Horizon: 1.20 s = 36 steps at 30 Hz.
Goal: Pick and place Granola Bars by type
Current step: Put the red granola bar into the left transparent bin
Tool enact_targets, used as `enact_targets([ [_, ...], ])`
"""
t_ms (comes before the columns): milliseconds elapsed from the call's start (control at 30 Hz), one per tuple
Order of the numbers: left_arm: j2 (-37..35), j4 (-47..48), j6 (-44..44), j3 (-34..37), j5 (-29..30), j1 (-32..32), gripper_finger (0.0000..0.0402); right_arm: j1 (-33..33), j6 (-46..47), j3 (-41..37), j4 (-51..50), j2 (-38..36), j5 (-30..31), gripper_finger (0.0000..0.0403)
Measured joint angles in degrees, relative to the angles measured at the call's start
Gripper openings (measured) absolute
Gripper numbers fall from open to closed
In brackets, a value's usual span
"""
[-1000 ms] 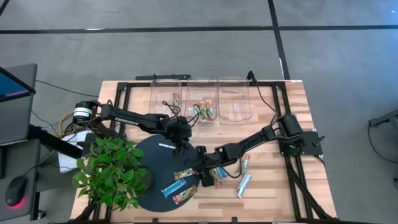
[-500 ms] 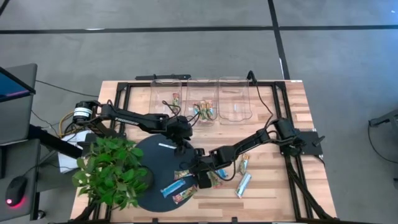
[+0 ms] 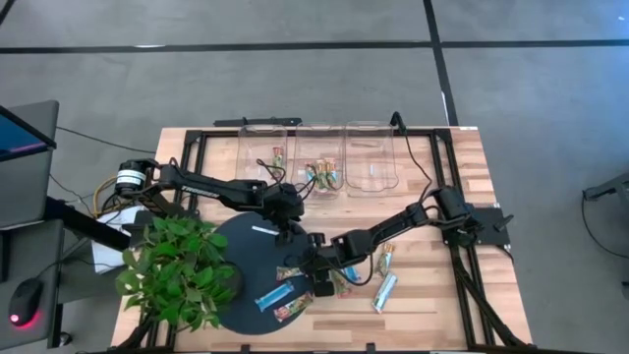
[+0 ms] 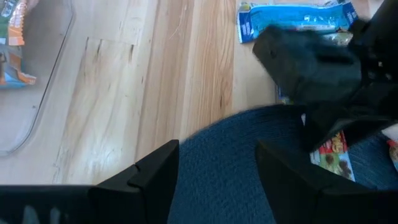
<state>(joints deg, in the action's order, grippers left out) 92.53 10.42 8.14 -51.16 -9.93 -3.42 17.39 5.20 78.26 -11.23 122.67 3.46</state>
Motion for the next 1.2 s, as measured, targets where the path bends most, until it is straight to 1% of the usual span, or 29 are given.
enact_targets([
  [100, 0.0, 0.4, 0.0, 0.0, 0.1, 0.0, 0.0206, 0.1, 1.4, -0.1, -1.1, -0.7, 3.3, 0.0125],
  [167, 0.0, 0.4, 0.0, 0.0, 0.1, 0.0, 0.0206, -0.2, 1.5, -0.3, -2.9, -1.7, 5.0, 0.0126],
  [300, 0.0, 0.4, 0.0, 0.0, 0.2, 0.0, 0.0206, -1.3, 1.5, -0.2, -5.2, -3.2, 7.2, 0.0110],
  [367, 0.0, 0.5, 0.0, 0.0, 0.2, 0.0, 0.0206, -2.0, 1.9, -0.1, -5.8, -3.5, 7.3, 0.0104],
  [467, 0.0, 0.6, 0.0, 0.0, 0.3, 0.0, 0.0206, -2.8, 3.3, -0.2, -10.2, -4.1, 8.2, 0.0105],
  [667, 0.0, 0.6, 0.0, 0.0, 0.3, 0.0, 0.0206, -5.5, 8.2, -0.1, -19.3, -4.1, 12.3, 0.0119],
  [833, 0.0, 0.6, -0.3, 0.0, 0.3, 0.0, 0.0206, -7.5, 9.3, -0.1, -20.5, -4.1, 11.0, 0.0120],
  [967, 0.0, 0.6, -1.8, 0.0, 0.7, 0.5, 0.0206, -7.6, 7.6, -0.1, -19.1, -4.2, 8.6, 0.0131],
  [1067, 0.0, 0.6, -3.5, 0.0, 2.3, 1.3, 0.0206, -7.3, 7.4, -0.1, -18.0, -4.2, 8.4, 0.0150],
  [1200, 0.0, 0.5, -6.2, 0.0, 3.3, 2.3, 0.0206, -7.3, 7.8, -0.1, -17.6, -4.7, 8.3, 0.0186],
])
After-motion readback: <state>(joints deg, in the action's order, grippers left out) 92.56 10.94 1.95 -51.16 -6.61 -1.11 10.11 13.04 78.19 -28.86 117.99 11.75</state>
